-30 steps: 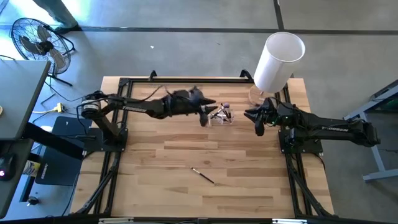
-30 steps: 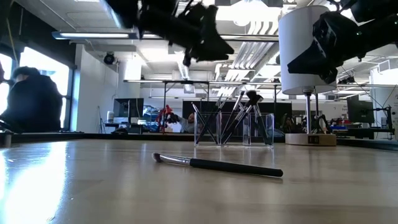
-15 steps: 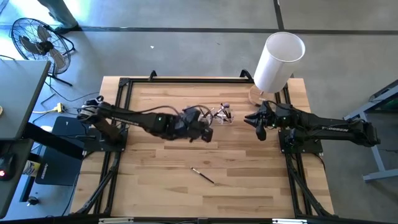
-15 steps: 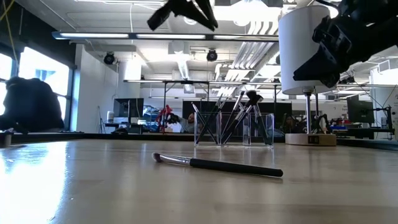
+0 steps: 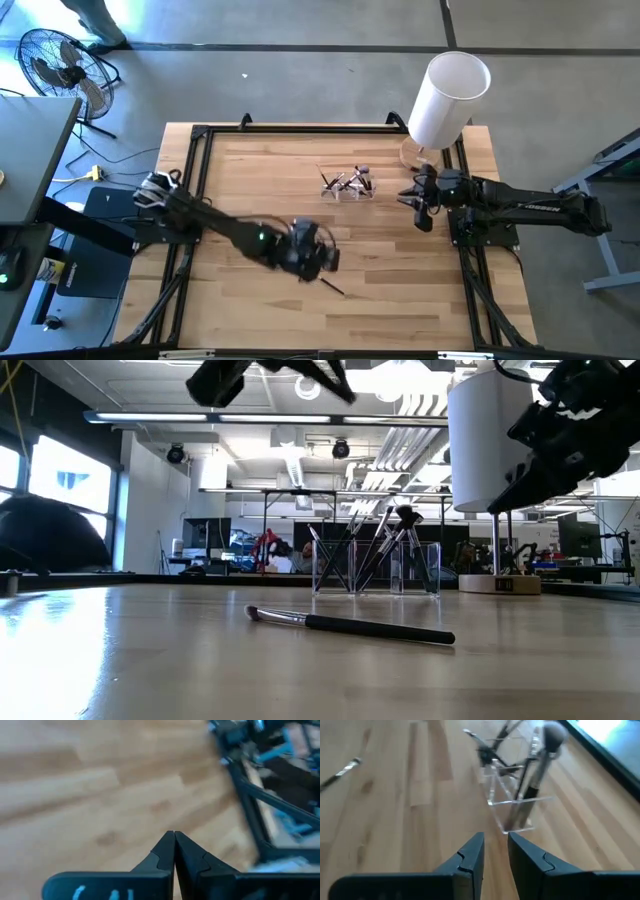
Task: Put items in baskets/containers
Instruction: Put the eyeshadow brush into the middle section of the transparent organizer
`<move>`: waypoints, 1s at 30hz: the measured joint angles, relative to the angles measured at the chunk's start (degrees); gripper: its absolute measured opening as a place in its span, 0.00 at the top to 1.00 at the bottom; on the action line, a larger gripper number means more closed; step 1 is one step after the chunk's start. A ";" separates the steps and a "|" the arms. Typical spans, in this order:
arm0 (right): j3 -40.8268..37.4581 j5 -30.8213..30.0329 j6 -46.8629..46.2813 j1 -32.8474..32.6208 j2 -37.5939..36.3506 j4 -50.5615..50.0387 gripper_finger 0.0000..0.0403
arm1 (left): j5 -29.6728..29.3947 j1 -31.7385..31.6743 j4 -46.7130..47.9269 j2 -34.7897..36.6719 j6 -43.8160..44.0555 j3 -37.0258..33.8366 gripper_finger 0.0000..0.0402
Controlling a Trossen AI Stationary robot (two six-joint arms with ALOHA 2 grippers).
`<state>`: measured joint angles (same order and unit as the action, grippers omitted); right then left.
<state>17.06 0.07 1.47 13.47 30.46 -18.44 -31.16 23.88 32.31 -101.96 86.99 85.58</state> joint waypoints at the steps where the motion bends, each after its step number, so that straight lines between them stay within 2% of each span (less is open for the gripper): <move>1: 0.00 1.29 0.45 0.00 -0.02 0.04 0.81 | 0.04 0.73 -1.97 -1.17 1.09 0.10 1.00; 3: 0.00 5.37 2.65 0.00 0.00 0.27 0.85 | 0.44 1.90 -3.54 -2.90 2.91 0.02 1.00; 6: -1.16 12.26 3.53 -0.01 -0.25 4.34 0.96 | 0.36 2.45 -5.05 -3.60 3.75 0.04 1.00; 8: -3.67 15.52 2.82 -0.04 -0.86 10.03 0.98 | -0.29 2.45 -5.83 -4.01 5.69 0.24 1.00; 11: -7.14 14.45 -2.21 -0.04 -2.66 17.32 0.98 | -3.24 2.41 -5.79 -4.41 9.73 -0.10 1.00; 14: -8.55 13.43 -1.62 -0.04 -6.14 19.33 0.99 | -3.95 1.57 -6.23 -4.18 10.38 0.06 1.00; 18: -8.61 9.90 -1.41 -0.02 -13.14 16.40 1.00 | -3.91 0.45 -6.45 -4.28 11.06 0.02 1.00; 26: -8.57 10.59 -2.47 -0.04 -29.04 6.21 1.00 | -4.03 0.51 -8.71 -5.28 16.05 0.06 1.00; 30: -8.52 10.51 -3.14 -0.33 -30.29 6.56 1.00 | -2.09 0.44 -5.77 -6.11 22.12 -0.08 1.00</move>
<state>8.54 10.58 -1.67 13.14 0.16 -11.87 -33.25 24.32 26.54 -108.06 109.11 85.51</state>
